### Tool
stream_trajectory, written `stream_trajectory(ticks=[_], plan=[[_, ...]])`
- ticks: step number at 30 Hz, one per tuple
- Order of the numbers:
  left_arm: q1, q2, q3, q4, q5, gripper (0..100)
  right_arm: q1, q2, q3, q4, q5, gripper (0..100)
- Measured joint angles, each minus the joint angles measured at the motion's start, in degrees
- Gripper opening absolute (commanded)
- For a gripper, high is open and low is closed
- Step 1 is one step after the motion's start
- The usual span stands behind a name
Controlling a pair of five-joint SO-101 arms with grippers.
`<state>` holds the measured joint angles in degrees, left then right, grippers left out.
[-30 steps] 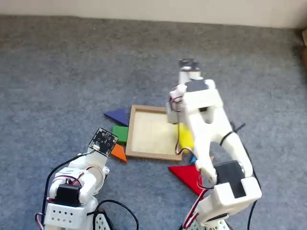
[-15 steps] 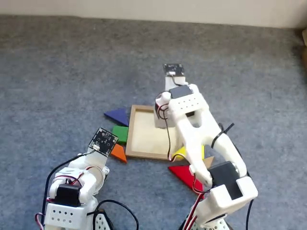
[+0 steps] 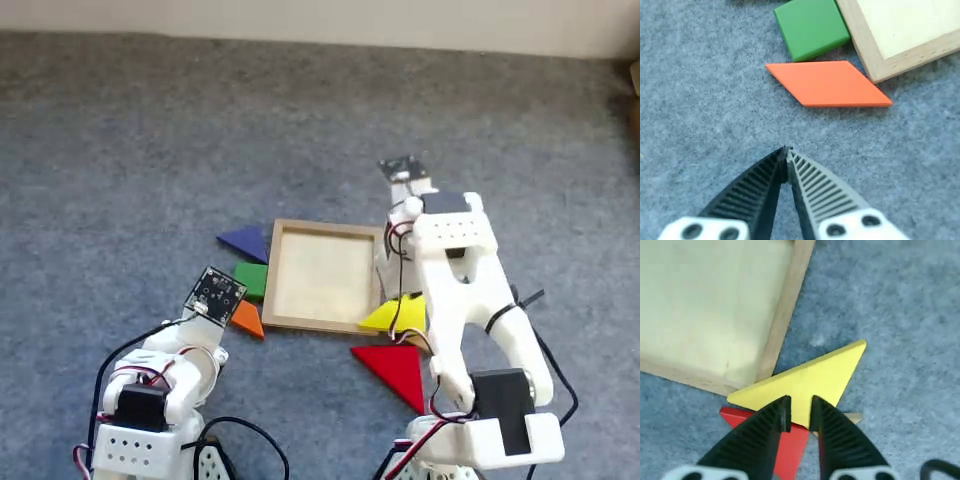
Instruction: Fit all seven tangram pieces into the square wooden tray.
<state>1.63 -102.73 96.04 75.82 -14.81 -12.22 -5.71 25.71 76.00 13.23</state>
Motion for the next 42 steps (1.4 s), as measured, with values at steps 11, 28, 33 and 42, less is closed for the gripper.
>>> stream_trajectory(ticks=[11,28,33,42], plan=[[0.00,0.00,0.00,0.00,0.00,0,0.00,1.23,0.97,-0.53,3.43,1.8],[0.00,0.00,0.00,0.00,0.00,0,-9.14,8.88,0.79,-0.70,3.43,1.6],[0.00,0.00,0.00,0.00,0.00,0,-11.78,8.79,0.79,-5.45,3.52,1.6],[0.00,0.00,0.00,0.00,0.00,0,-13.63,8.97,0.79,-15.65,3.60,1.6]])
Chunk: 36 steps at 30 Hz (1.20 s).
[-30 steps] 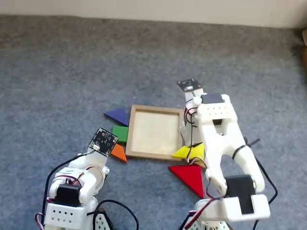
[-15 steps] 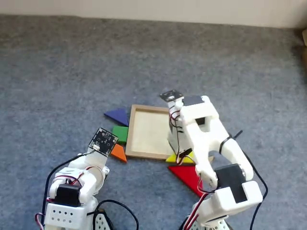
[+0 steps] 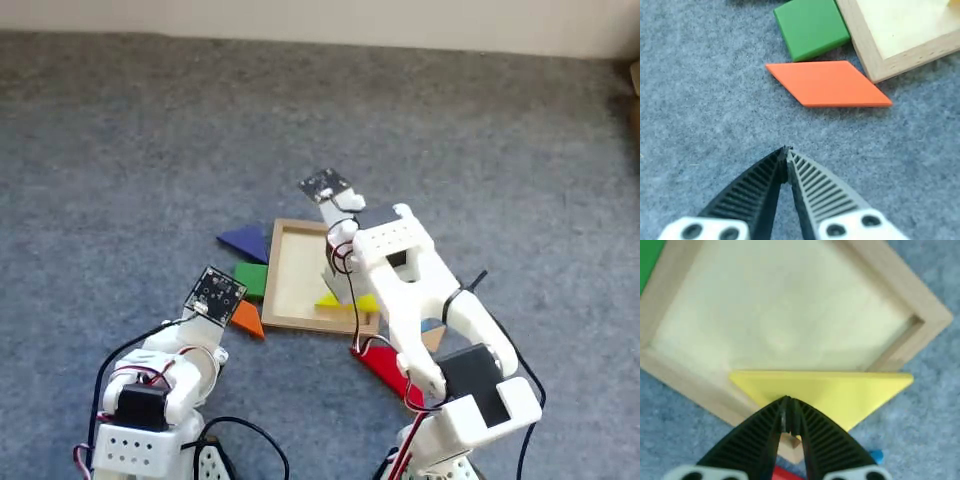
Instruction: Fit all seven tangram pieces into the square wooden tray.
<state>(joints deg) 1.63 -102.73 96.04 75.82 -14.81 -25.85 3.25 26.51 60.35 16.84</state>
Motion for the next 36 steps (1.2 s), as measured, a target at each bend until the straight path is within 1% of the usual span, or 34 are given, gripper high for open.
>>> stream_trajectory(ticks=[7,12,14,18,24,31,36], plan=[[0.00,0.00,0.00,0.00,0.00,0,-0.44,0.62,0.09,-6.68,-0.18,1.6],[0.00,0.00,0.00,0.00,0.00,0,-2.29,2.90,-0.09,-10.99,-5.27,1.6],[0.00,0.00,0.00,0.00,0.00,0,-3.25,5.98,-0.70,-12.31,-5.98,1.5],[0.00,0.00,0.00,0.00,0.00,0,-3.43,6.07,-0.70,-12.31,-6.59,1.5],[0.00,0.00,0.00,0.00,0.00,0,-3.25,-2.64,1.05,-11.25,-6.51,1.5],[0.00,0.00,0.00,0.00,0.00,0,-2.99,-14.33,10.20,-10.90,-6.51,1.5],[0.00,0.00,0.00,0.00,0.00,0,2.11,-19.16,14.77,-10.55,-6.51,1.5]])
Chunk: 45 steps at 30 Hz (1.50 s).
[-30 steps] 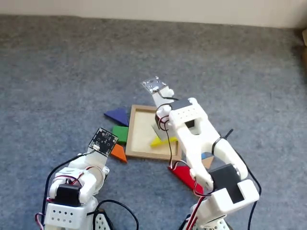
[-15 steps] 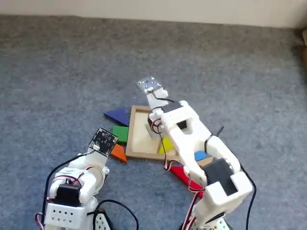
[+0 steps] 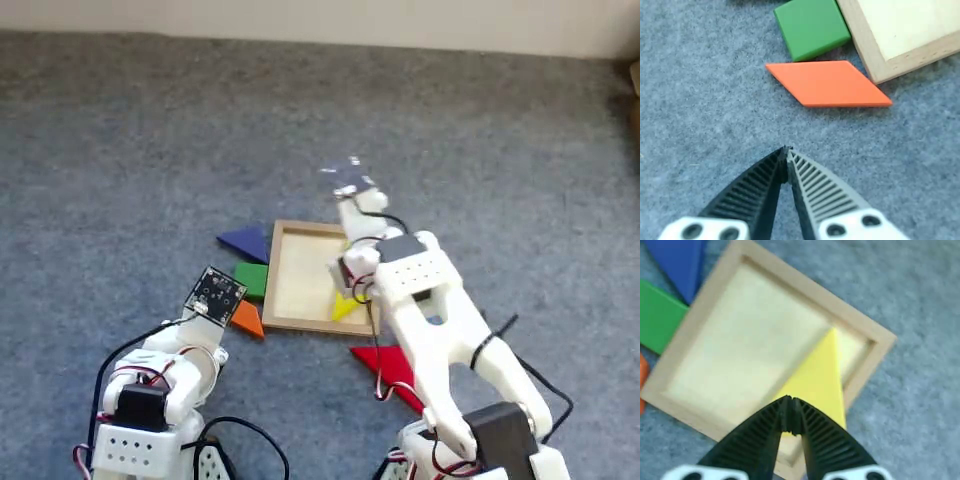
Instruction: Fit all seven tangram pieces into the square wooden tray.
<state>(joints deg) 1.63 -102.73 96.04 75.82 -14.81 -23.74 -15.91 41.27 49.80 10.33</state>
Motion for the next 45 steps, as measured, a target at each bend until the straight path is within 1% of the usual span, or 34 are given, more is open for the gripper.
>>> stream_trajectory(ticks=[3,7,10,15,20,25,29,32,43,45], plan=[[0.00,0.00,0.00,0.00,0.00,0,1.76,-0.26,0.53,3.60,0.44,1.5],[0.00,0.00,0.00,0.00,0.00,0,1.41,-0.26,0.53,8.09,2.90,1.5],[0.00,0.00,0.00,0.00,0.00,0,1.49,0.88,0.53,8.53,3.34,1.5],[0.00,0.00,0.00,0.00,0.00,0,-1.85,7.65,0.53,8.35,3.34,1.5],[0.00,0.00,0.00,0.00,0.00,0,-4.13,8.53,0.53,4.13,3.43,1.5],[0.00,0.00,0.00,0.00,0.00,0,-6.42,8.88,0.53,-2.29,3.43,1.5],[0.00,0.00,0.00,0.00,0.00,0,-8.53,9.14,0.53,-7.03,-0.53,1.5],[0.00,0.00,0.00,0.00,0.00,0,-9.76,9.14,0.53,-7.82,-1.58,1.5],[0.00,0.00,0.00,0.00,0.00,0,-9.76,5.98,0.62,-8.18,-2.20,1.5],[0.00,0.00,0.00,0.00,0.00,0,-9.76,5.98,0.70,-9.85,-2.20,1.5]])
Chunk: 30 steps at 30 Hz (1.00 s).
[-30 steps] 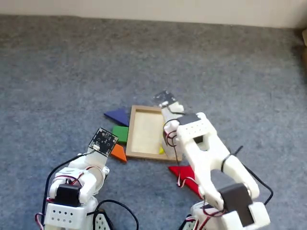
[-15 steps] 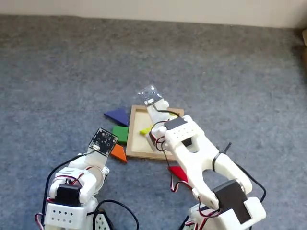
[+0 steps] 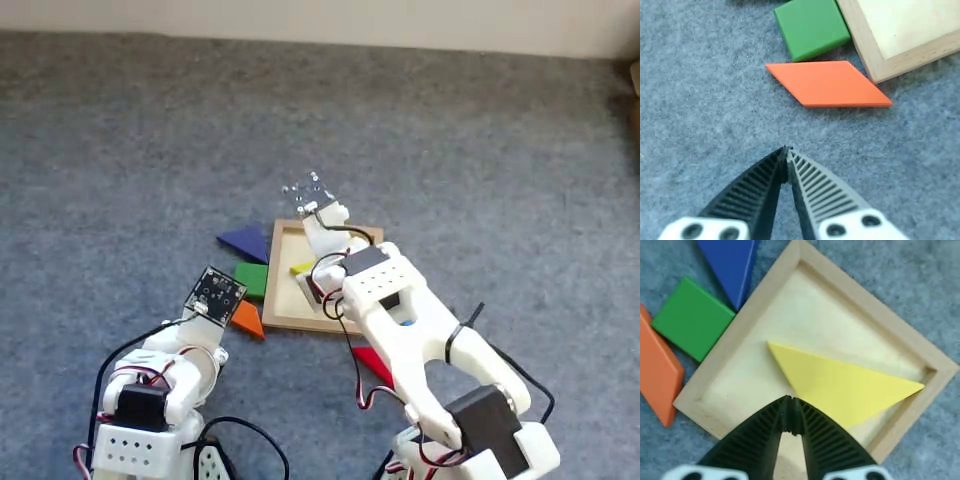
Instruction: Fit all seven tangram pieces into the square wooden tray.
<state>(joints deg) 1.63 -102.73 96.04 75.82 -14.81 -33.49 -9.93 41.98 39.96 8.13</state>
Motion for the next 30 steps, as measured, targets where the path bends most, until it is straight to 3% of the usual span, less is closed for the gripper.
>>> stream_trajectory(ticks=[10,22,30], plan=[[0.00,0.00,0.00,0.00,0.00,0,3.43,6.86,1.76,-11.60,-0.18,1.5],[0.00,0.00,0.00,0.00,0.00,0,8.18,19.43,-10.90,-12.13,-0.18,1.7],[0.00,0.00,0.00,0.00,0.00,0,10.29,12.04,-8.70,-11.78,-0.09,1.7]])
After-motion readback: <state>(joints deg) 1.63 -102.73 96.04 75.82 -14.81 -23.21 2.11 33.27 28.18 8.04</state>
